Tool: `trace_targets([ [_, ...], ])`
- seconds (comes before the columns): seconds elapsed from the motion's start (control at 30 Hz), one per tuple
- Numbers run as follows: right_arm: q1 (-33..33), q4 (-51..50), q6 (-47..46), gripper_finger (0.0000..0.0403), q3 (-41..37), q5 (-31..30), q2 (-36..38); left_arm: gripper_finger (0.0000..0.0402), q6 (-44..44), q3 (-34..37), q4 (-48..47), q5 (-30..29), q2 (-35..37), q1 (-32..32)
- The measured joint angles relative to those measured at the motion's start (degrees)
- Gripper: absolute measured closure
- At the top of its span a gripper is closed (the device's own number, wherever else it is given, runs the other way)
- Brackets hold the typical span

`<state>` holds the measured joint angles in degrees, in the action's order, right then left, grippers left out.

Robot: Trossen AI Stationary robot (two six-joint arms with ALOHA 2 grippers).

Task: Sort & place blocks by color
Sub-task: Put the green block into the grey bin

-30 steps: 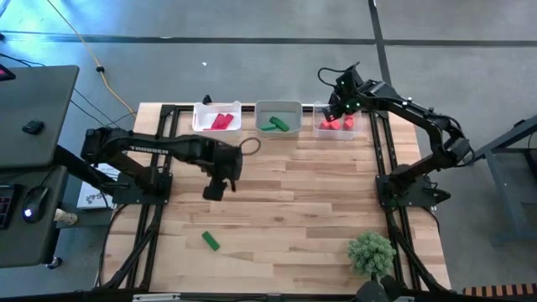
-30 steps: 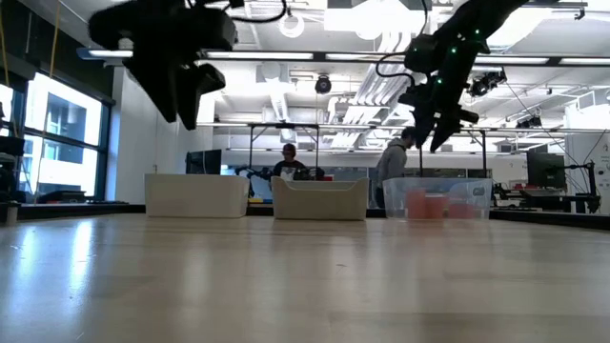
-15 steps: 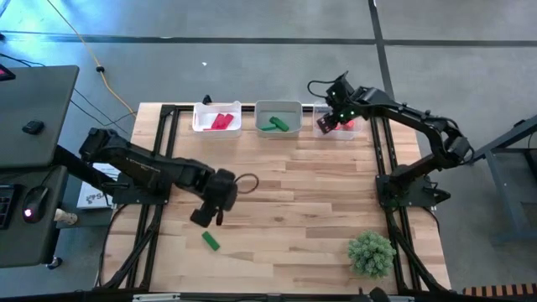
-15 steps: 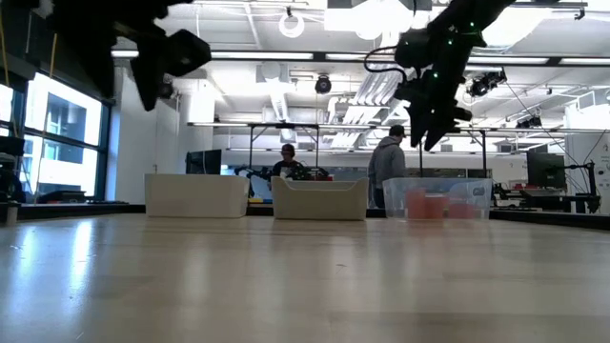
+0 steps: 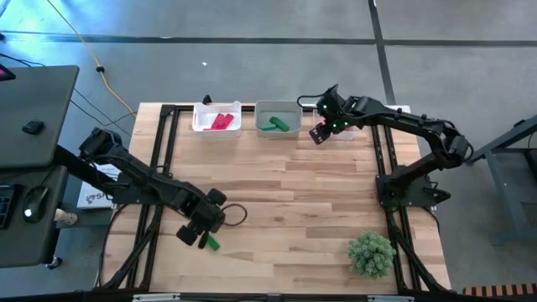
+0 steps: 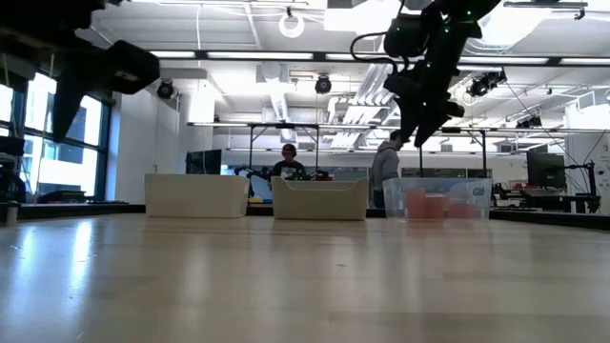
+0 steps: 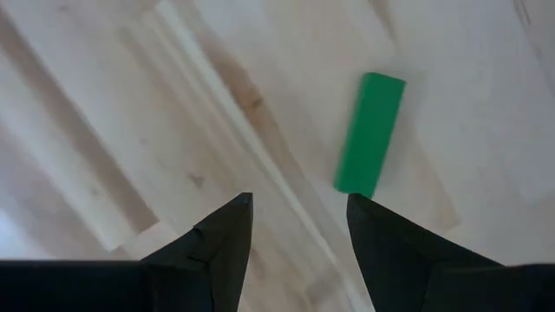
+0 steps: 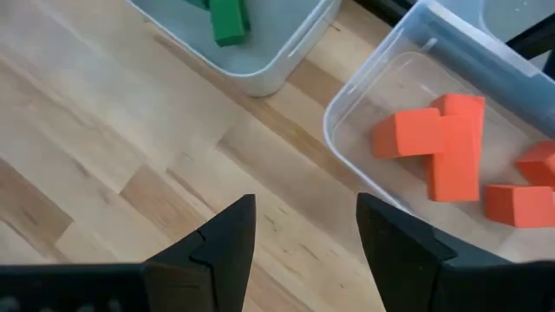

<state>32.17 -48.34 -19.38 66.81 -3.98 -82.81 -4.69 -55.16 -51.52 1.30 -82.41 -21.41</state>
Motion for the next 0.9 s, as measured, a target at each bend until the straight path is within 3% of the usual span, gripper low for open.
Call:
trace_targets([
  [0.47,-3.45,0.13,-4.43,0.0213,-0.02,-0.23,-0.02,0.0222,5.91,6.69,12.51,-0.14,-2.49,-8.0],
  [0.9,-6.29,0.13,-7.3,0.0213,-0.02,-0.38,-0.02,0.0222,8.16,7.35,14.23,-0.65,-10.5,-9.85],
])
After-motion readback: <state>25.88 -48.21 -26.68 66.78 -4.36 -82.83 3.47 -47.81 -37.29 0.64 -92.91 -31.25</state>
